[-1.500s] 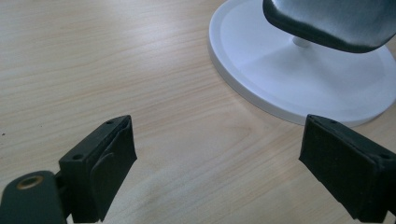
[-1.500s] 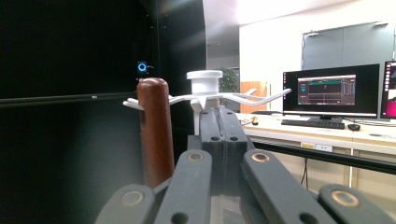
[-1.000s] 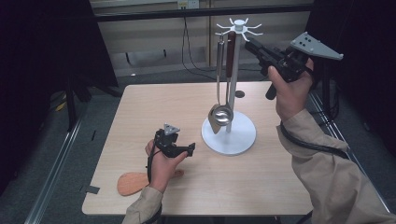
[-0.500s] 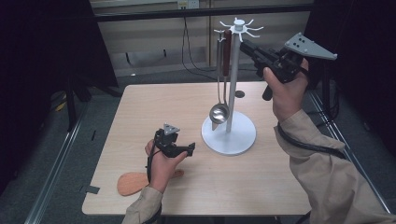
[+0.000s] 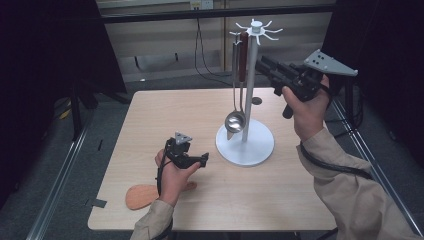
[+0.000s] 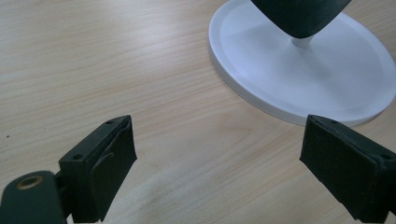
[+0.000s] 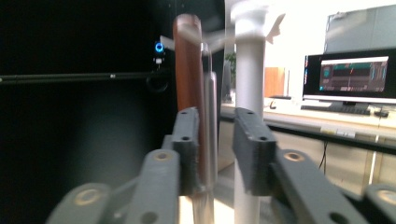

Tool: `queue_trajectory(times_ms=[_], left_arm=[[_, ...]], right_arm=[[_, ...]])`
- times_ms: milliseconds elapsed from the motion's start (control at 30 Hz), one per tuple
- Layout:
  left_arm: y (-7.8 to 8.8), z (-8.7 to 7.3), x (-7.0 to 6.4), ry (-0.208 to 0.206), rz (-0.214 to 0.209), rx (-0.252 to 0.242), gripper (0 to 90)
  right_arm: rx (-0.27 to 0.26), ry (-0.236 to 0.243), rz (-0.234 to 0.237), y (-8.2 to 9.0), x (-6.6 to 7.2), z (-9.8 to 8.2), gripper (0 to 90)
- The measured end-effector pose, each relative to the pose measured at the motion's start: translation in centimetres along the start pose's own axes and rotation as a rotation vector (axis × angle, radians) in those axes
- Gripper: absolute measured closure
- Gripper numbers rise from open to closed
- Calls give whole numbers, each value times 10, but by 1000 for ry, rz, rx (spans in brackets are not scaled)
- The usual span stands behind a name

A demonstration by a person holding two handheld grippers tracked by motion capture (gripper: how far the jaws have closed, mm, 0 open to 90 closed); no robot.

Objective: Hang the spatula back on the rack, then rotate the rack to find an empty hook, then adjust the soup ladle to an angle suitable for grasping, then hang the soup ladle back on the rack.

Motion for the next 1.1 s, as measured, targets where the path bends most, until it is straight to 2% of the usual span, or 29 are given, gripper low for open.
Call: queue_trajectory(times_ms=[33, 67, 133, 167, 233, 367, 400, 500, 667, 867, 1100], left_arm=[[0, 0, 0, -4, 0, 2, 98], [0, 0, 0, -4, 0, 2, 98], [1, 0, 1, 2, 3, 0, 98], [1, 0, 1, 2, 3, 0, 98], [1, -1, 1, 1, 3, 5, 98], [1, -1, 1, -2, 1, 7, 98], [1, -2, 1, -3, 3, 9, 97], [2, -3, 1, -10, 1, 12, 97], [3, -3, 3, -1, 0, 12, 97], [3, -7, 4, -27, -5, 30, 97], [6, -8, 6, -17, -9, 24, 97]], right_arm=[[18, -11, 0, 3, 0, -10, 632], [18, -11, 0, 3, 0, -10, 632], [43, -21, 5, 7, 1, -27, 552], [43, -21, 5, 7, 1, -27, 552], [74, -39, 8, 10, 2, -44, 487], [103, -34, 11, 12, 3, -59, 443], [114, -48, 15, 14, 4, -67, 409], [124, -50, 28, 16, 6, -74, 385], [172, -57, 32, 20, 9, -96, 336], [212, -57, 30, 23, 10, -115, 294], [250, -64, 30, 27, 11, -135, 251]])
Point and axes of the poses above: each handheld gripper's, and its own axes: y roughly backward along the jaws, z roughly out of its top, x roughly to its left, the point moved 9 cm from there along -y, roughly forward along the jaws, and after that the axes turned 8 degrees about z, right-handed, at the moved point
